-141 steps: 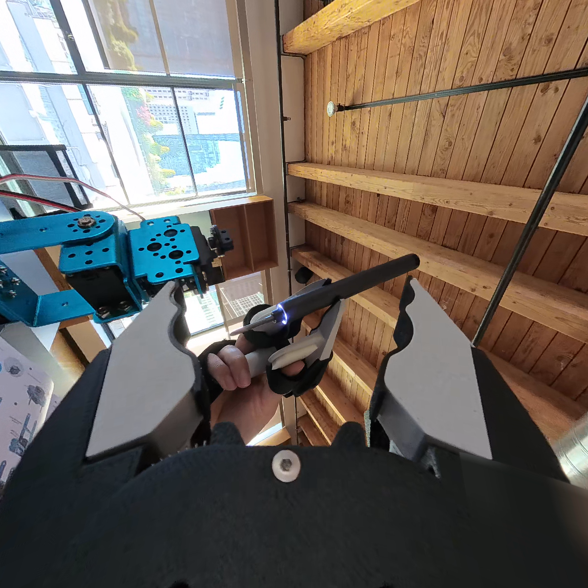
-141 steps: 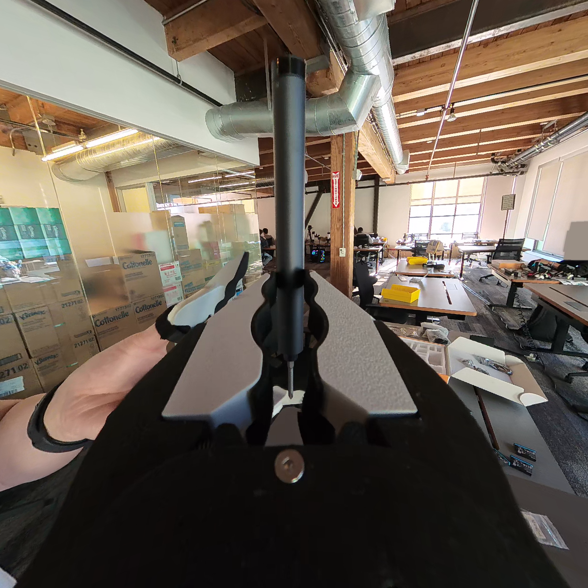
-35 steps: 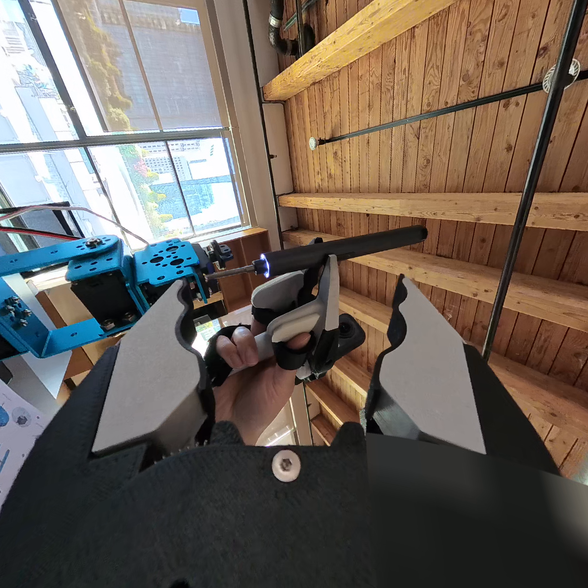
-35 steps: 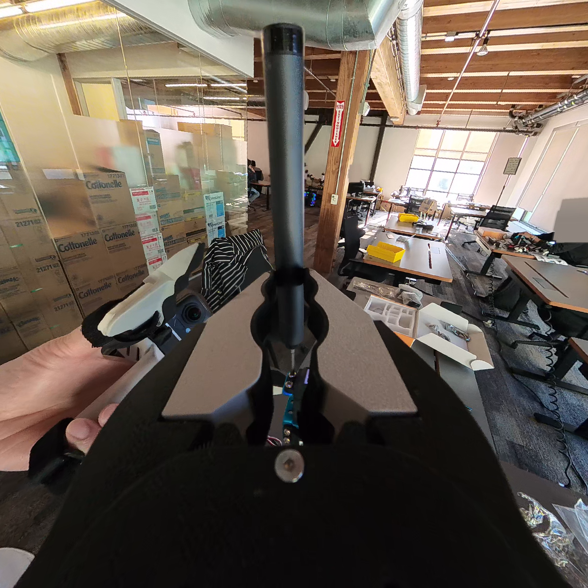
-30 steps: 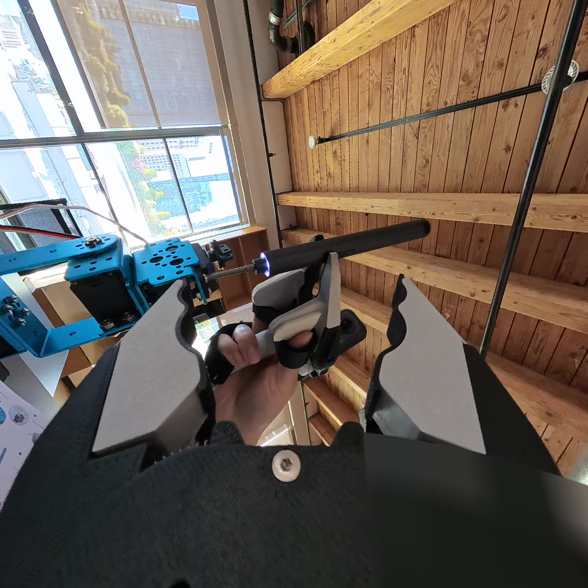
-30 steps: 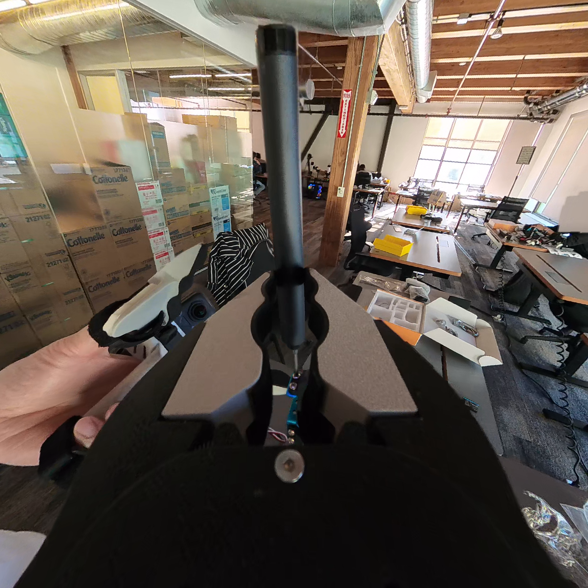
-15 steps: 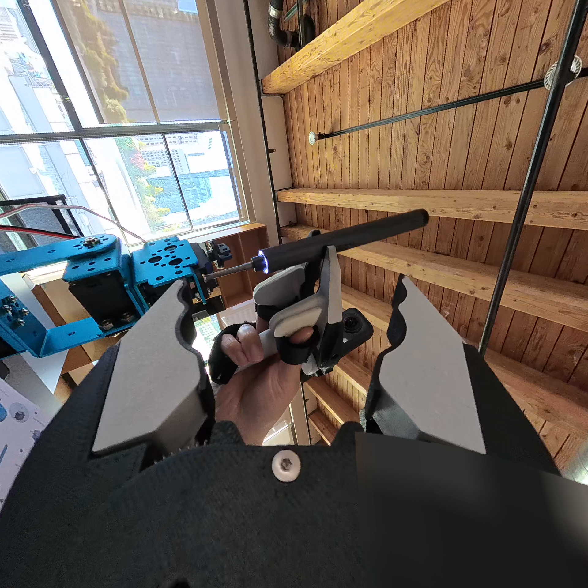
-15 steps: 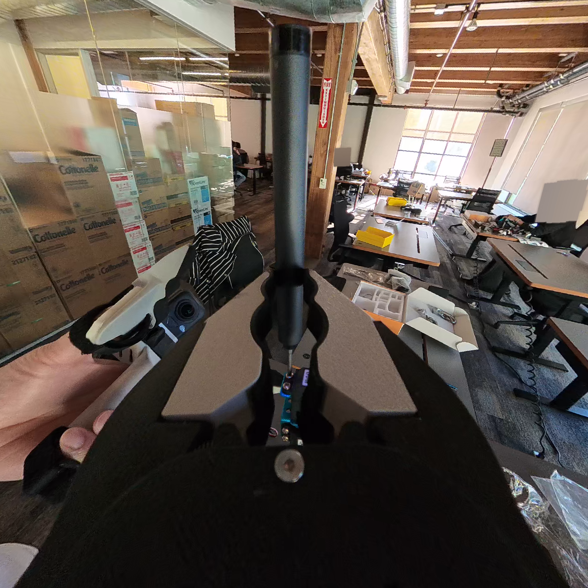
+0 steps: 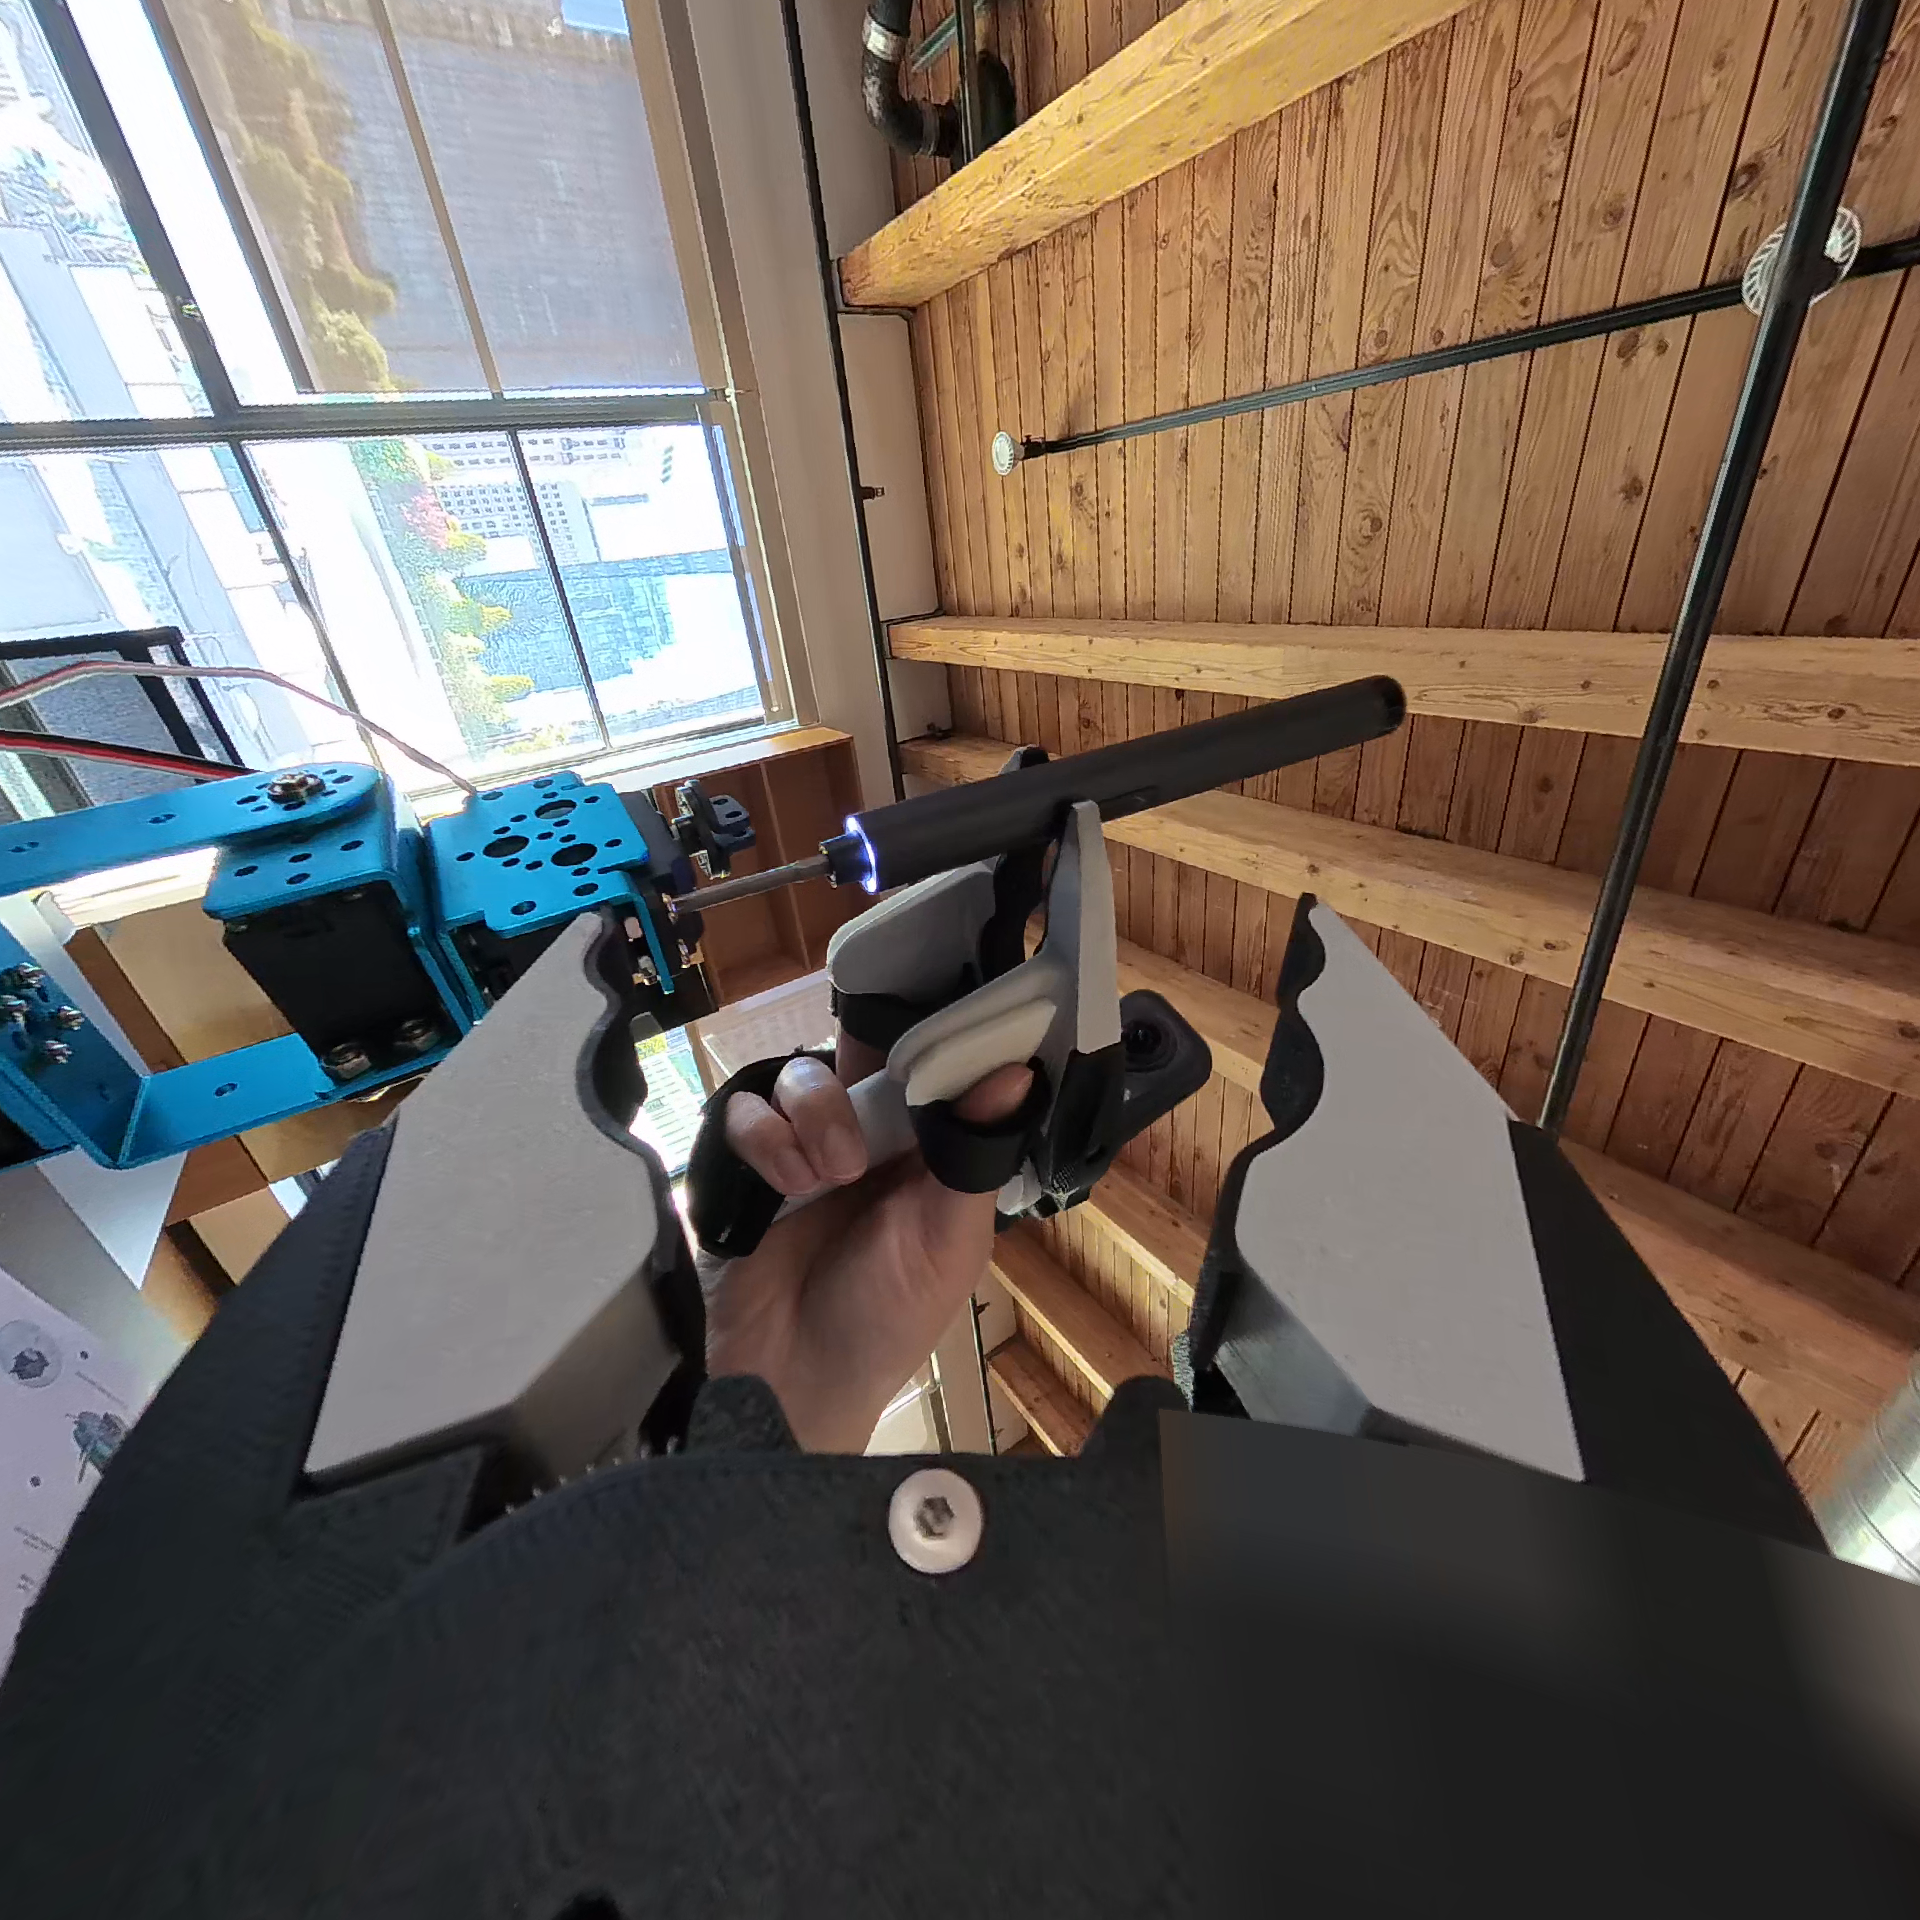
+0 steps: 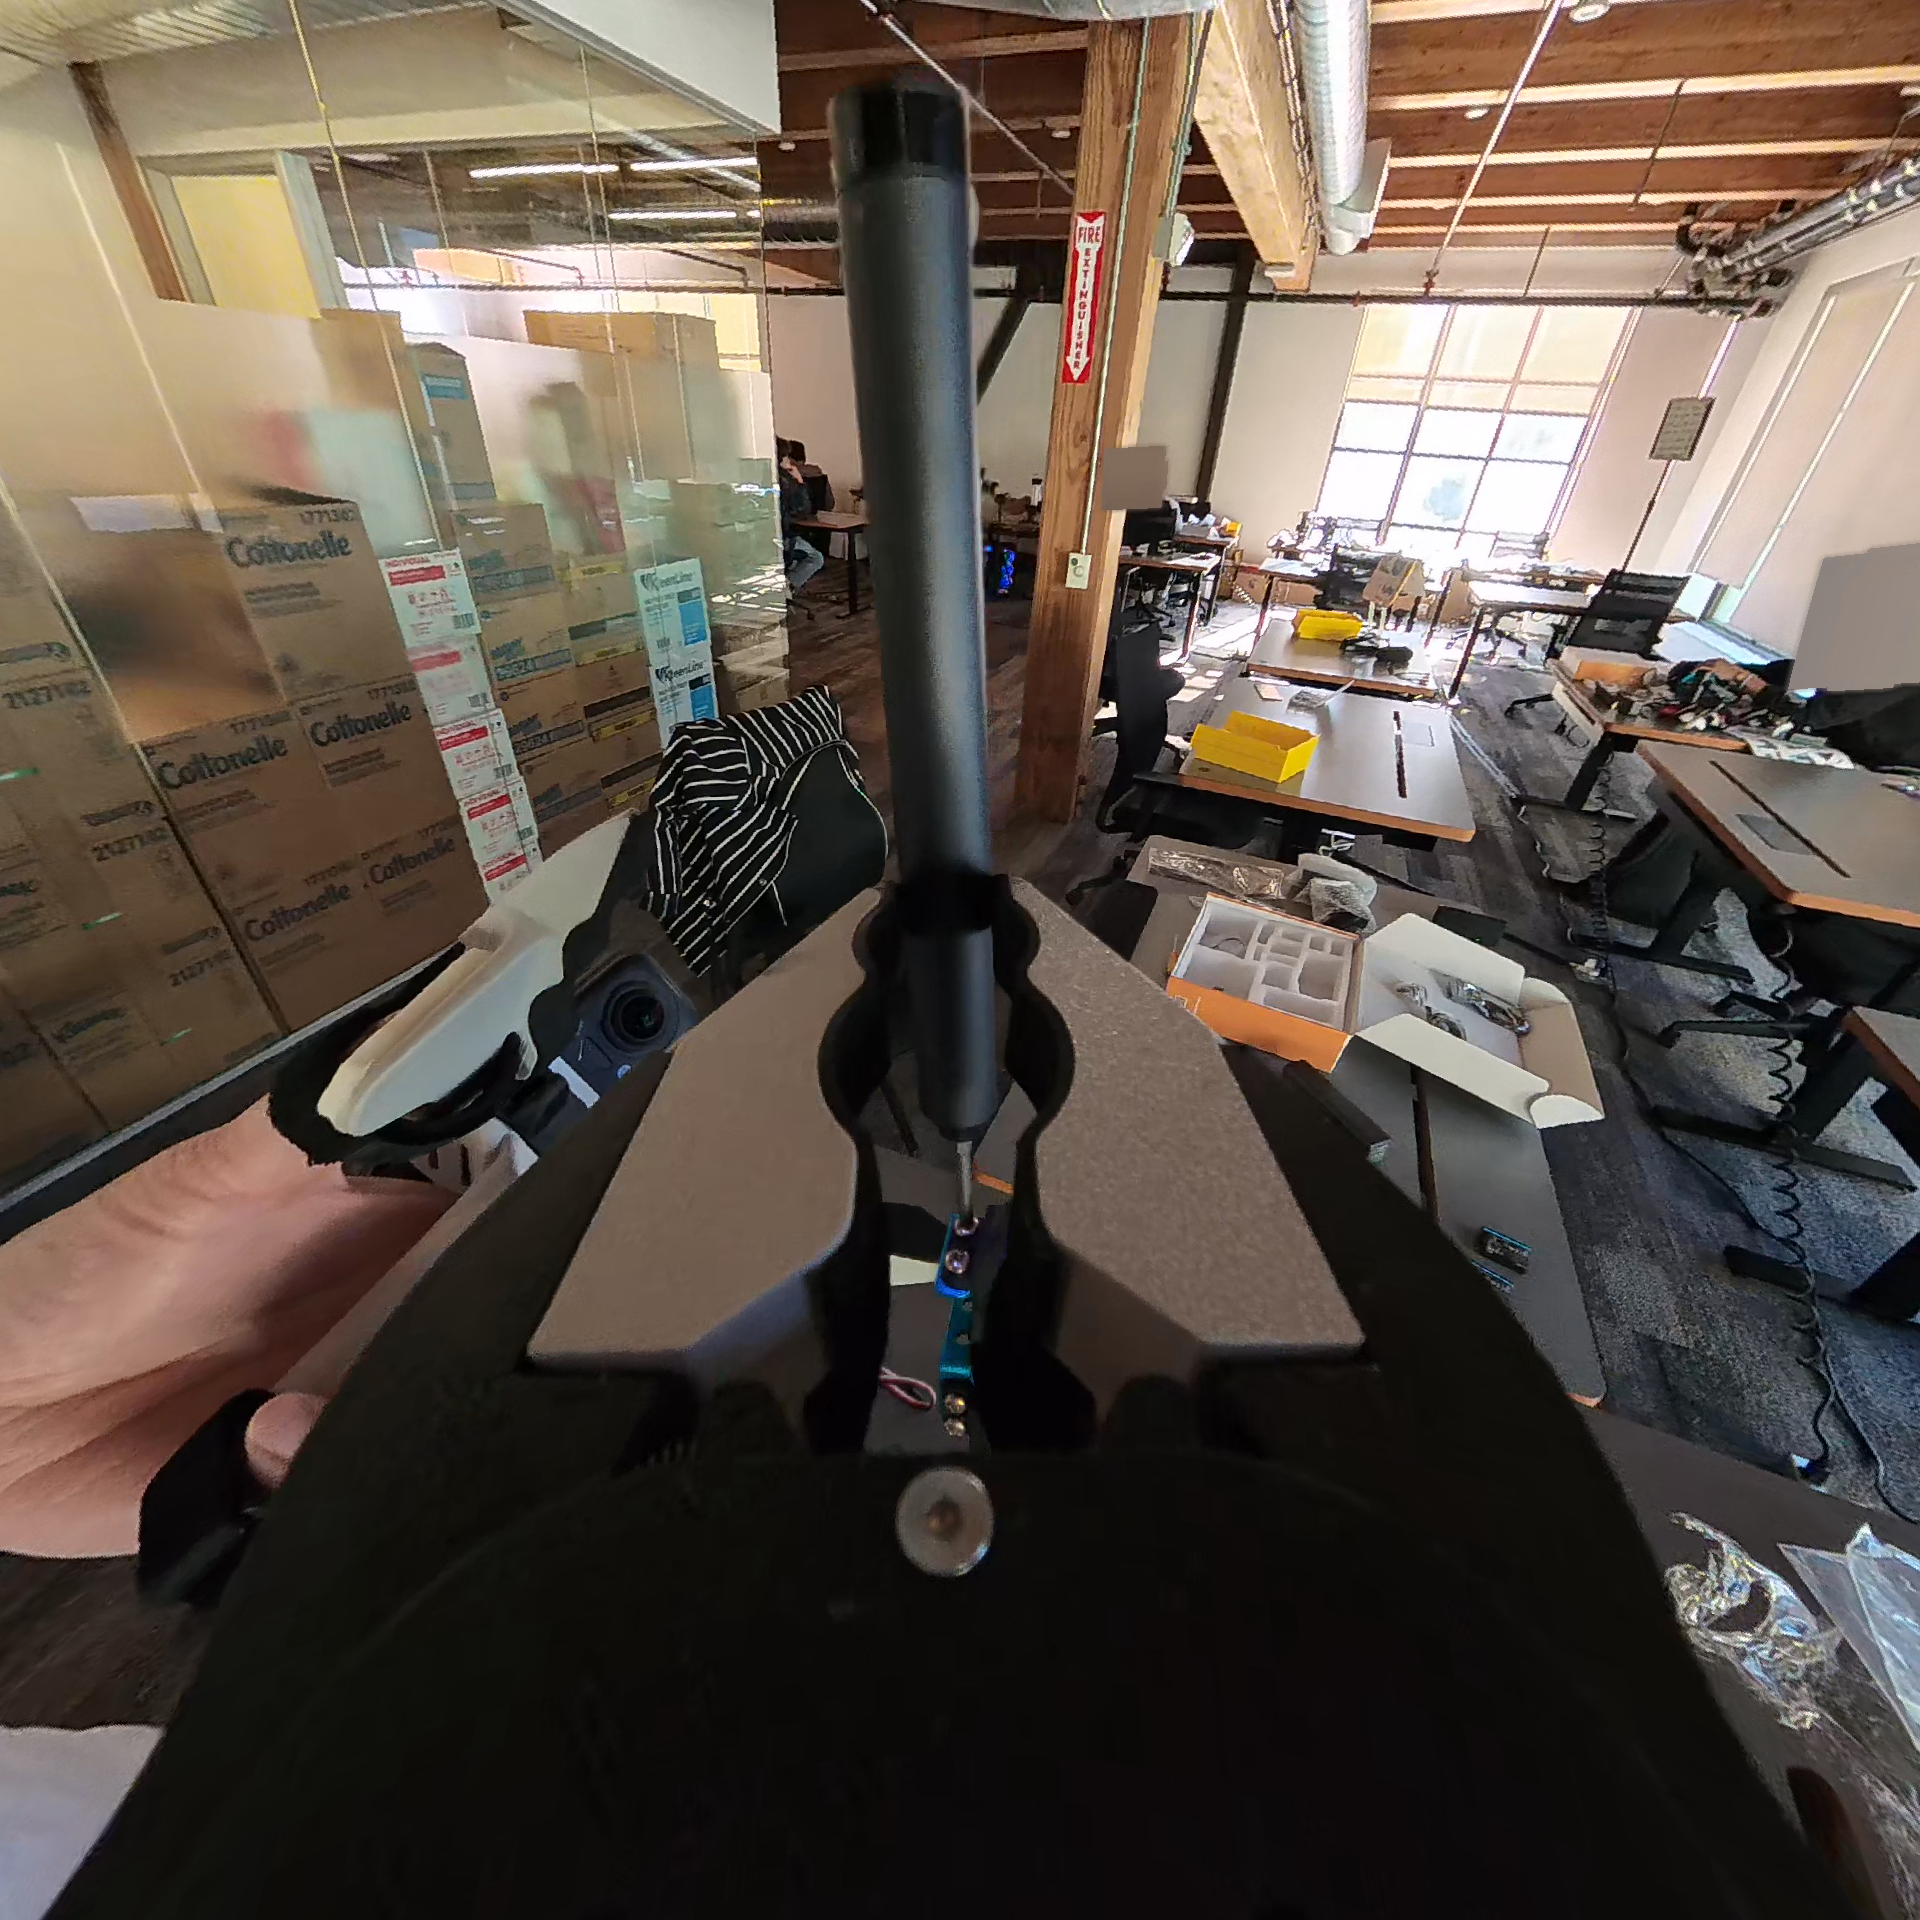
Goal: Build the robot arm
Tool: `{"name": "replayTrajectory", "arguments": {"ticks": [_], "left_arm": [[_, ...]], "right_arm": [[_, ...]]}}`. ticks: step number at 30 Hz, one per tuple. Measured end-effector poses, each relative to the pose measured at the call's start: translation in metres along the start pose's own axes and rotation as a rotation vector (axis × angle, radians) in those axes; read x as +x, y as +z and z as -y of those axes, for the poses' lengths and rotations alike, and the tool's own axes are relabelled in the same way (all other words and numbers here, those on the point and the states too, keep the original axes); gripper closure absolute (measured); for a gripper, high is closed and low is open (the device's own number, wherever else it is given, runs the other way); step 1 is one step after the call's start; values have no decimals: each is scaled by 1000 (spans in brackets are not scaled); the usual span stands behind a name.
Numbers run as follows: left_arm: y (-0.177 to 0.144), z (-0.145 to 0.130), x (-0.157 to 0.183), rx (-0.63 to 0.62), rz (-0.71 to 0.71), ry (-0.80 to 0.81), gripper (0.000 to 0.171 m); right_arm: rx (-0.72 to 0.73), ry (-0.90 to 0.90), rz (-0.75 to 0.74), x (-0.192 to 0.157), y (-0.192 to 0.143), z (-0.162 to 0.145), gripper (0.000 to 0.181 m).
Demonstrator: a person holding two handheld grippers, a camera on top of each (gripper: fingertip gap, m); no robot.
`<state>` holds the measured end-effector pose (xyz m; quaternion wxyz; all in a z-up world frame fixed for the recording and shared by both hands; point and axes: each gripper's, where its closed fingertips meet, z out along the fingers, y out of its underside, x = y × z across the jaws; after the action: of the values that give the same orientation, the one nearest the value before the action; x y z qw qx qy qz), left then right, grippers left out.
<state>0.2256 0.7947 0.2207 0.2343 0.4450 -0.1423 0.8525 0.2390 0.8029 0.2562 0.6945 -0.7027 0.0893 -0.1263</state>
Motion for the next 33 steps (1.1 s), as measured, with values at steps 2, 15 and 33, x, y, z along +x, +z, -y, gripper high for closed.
{"name": "replayTrajectory", "arguments": {"ticks": [2, 15, 33], "left_arm": [[0, 0, 0, 1, 1, 0, 49], [-1, 2, -1, -10, -4, -16, 51], [-109, -11, -35, -426, 59, 63, 56]], "right_arm": [[4, -14, -1, -1, 1, 0, 165], [26, -41, -22, 0, -1, 0, 166], [184, -5, -181, -55, -100, -11, 166]]}}
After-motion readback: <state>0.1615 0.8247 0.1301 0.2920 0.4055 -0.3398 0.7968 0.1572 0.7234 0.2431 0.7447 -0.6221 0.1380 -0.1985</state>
